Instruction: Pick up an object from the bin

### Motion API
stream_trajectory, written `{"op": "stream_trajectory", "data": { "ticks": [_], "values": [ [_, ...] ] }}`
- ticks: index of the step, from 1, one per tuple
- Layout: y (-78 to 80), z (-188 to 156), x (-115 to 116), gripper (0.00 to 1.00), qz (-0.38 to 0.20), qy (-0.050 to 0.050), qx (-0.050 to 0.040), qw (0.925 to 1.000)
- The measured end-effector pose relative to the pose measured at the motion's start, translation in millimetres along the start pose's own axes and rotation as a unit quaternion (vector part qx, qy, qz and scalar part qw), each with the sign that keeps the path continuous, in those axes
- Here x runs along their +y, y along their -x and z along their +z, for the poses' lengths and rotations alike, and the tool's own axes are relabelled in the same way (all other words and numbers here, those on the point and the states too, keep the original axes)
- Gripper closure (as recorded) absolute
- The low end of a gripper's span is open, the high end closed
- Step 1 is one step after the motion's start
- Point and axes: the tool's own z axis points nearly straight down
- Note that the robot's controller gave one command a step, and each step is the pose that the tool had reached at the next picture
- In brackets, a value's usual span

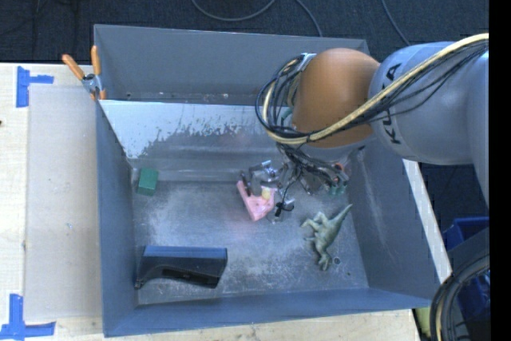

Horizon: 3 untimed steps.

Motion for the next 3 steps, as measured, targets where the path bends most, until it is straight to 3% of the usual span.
{"op": "stream_trajectory", "data": {
  "ticks": [1,2,3],
  "values": [
    [-9.6,-60.1,8.8,1.00,-0.013,-0.001,-0.0017,0.9999],
    [-19.5,-110.4,-2.9,1.00,0.007,0.000,-0.0008,1.0000],
    [-12.9,-156.7,-5.2,1.00,0.009,0.000,0.0005,1.0000]
  ]
}}
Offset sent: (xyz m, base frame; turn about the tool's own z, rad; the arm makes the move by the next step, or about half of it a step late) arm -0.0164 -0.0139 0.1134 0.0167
